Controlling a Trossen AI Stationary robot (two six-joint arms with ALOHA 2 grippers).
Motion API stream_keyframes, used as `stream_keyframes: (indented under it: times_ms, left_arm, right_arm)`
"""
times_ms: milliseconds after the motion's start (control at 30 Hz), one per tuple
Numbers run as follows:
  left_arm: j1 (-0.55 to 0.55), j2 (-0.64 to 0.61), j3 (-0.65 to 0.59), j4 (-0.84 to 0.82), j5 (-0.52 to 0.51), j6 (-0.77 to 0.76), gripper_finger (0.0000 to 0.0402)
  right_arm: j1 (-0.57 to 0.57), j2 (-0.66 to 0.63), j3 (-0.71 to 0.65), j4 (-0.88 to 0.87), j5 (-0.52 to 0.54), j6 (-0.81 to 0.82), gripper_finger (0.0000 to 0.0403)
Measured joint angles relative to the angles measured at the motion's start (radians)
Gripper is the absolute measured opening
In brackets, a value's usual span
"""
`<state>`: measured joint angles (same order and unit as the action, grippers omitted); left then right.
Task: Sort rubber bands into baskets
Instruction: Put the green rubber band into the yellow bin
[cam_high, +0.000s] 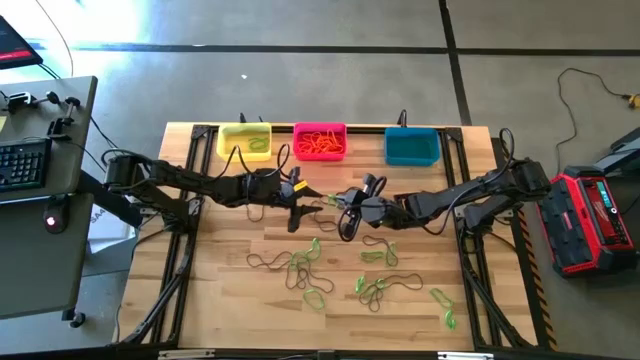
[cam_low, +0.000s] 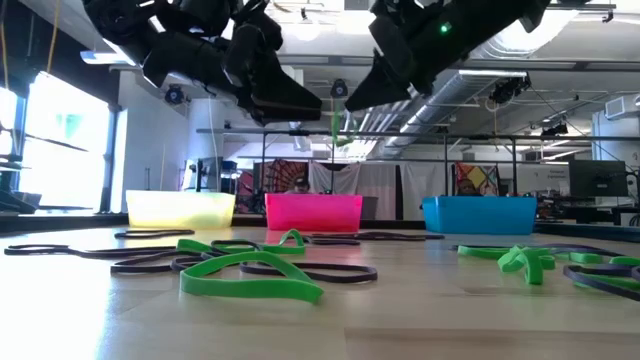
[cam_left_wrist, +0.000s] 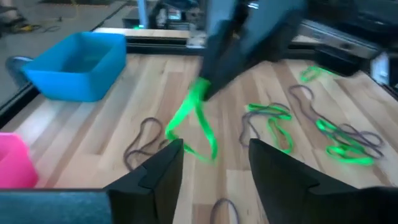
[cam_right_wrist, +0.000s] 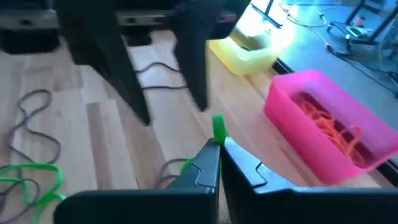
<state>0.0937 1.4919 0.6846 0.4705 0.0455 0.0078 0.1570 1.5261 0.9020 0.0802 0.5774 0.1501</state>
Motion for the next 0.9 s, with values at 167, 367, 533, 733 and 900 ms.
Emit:
stream_keyframes:
  times_ms: [167, 367, 533, 733, 900]
  left_arm:
    - [0.002, 0.001, 0.000, 0.012, -0.030, -0.033, 0.0207]
    - [-0.007, 0.001, 0.000, 0.074, -0.019, -0.049, 0.0218]
    - [-0.010, 0.001, 0.000, 0.111, 0.036, -0.045, 0.0213]
    - [-0.026, 0.001, 0.000, 0.120, 0.046, -0.007, 0.0198]
    - [-0.046, 0.001, 0.000, 0.111, 0.072, 0.034, 0.0164]
  right_arm:
    - [0.000, 0.000, 0.000, 0.045, -0.036, -0.028, 0.0000]
    - [0.008, 0.000, 0.000, 0.082, -0.058, -0.037, 0.0000]
    - [0.022, 0.000, 0.000, 0.115, -0.067, -0.048, 0.0000]
    - [0.036, 0.000, 0.000, 0.123, -0.074, -0.056, 0.0000]
    - [0.041, 0.000, 0.000, 0.136, -0.074, -0.061, 0.0000]
